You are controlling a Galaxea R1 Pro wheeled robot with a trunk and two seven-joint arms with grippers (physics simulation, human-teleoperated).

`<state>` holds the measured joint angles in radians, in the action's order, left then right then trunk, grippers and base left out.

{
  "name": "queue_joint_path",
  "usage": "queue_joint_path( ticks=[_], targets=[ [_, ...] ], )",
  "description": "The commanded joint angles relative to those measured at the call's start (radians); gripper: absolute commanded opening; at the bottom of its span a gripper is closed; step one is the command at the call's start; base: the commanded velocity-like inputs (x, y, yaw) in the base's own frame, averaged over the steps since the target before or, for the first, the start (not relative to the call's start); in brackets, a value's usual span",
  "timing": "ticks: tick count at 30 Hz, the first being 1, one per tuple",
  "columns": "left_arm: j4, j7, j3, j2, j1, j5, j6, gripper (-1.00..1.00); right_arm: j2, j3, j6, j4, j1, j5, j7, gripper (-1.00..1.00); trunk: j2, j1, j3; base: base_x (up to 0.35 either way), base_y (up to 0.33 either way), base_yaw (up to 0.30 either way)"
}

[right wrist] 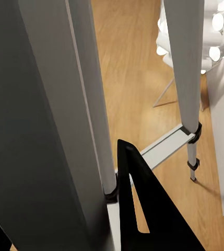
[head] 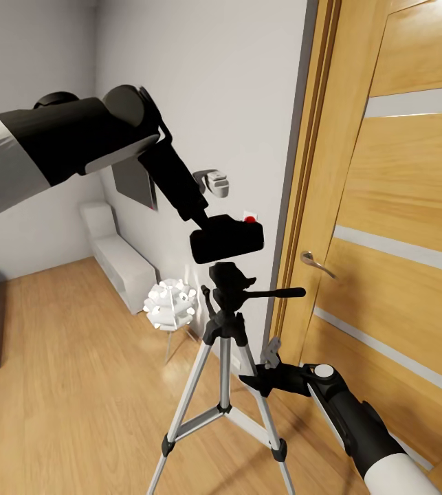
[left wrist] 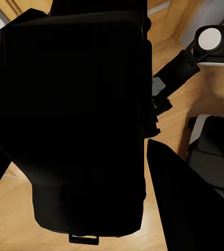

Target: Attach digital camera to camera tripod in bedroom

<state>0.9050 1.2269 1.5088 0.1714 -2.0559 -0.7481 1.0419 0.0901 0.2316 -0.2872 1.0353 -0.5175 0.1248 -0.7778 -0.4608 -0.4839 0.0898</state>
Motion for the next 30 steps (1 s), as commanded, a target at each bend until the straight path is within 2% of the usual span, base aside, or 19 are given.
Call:
queue_joint_path(
  ticks=[1,7,11,30],
  targets=[
    [0.0,0.003,0.004,0.001,-0.002,-0.002,0.005,-1.0,0.0,0.001,-0.004,0.002,-0.001,0.006,-0.003,-1.0,-0.002,-0.001,0.002,0.0,0.0,0.0],
    [-0.001,0.004,0.042,-0.001,-0.001,-0.006,0.005,-1.0,0.0,0.001,-0.004,0.002,-0.001,0.007,-0.003,-1.0,-0.002,-0.001,0.002,0.0,0.0,0.0],
    [-0.002,0.006,0.055,-0.001,-0.001,-0.007,0.005,-1.0,0.0,0.001,-0.004,0.002,-0.001,0.007,-0.003,-1.0,-0.002,-0.001,0.002,0.0,0.0,0.0],
    [-0.021,0.008,0.062,-0.005,0.006,-0.012,0.005,-1.0,0.0,0.001,-0.004,0.002,-0.001,0.006,-0.003,-1.0,-0.002,-0.001,0.002,0.0,0.0,0.0]
  ],
)
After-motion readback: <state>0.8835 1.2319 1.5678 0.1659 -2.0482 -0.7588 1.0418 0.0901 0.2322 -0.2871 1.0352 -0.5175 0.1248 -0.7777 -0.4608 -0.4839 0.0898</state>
